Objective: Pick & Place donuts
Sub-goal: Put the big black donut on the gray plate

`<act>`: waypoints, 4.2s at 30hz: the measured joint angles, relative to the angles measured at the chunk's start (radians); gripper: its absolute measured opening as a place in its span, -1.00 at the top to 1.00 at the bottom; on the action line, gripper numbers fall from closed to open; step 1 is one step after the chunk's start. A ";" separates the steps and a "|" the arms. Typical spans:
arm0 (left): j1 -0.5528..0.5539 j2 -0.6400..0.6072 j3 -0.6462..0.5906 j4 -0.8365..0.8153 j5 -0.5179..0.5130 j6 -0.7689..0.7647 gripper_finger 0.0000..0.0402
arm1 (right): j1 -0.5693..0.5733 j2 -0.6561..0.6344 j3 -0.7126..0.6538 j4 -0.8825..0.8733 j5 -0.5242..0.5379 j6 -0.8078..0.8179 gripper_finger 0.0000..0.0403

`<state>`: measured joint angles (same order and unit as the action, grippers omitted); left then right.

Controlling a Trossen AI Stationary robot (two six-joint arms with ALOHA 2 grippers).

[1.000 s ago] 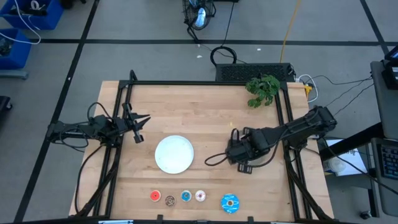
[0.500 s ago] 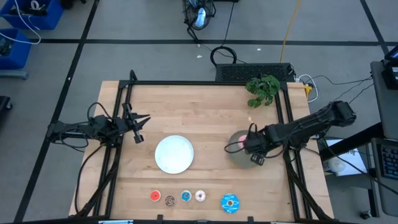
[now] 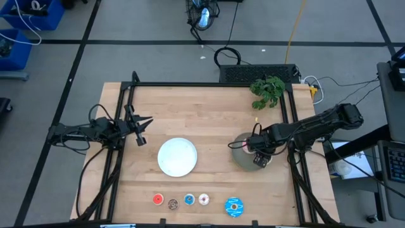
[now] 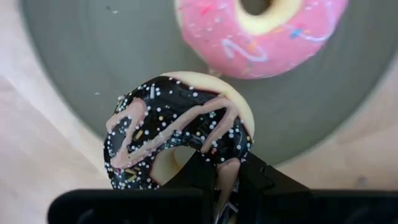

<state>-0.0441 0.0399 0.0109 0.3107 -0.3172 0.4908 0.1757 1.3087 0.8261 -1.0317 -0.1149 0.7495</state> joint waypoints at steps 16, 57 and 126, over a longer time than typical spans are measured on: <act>0.000 0.000 0.000 0.000 0.000 0.000 0.77 | -0.025 0.132 0.000 0.007 -0.043 -0.048 0.91; 0.000 0.000 0.000 0.000 0.000 0.000 0.77 | -0.059 0.113 0.099 -0.018 -0.034 -0.165 -0.07; 0.000 0.030 0.000 0.009 0.000 -0.100 0.77 | -0.001 0.117 0.099 0.043 -0.086 -0.115 -0.56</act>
<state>-0.0441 0.0700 0.0105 0.3196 -0.3168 0.3911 0.1750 1.4258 0.9253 -0.9884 -0.2012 0.6340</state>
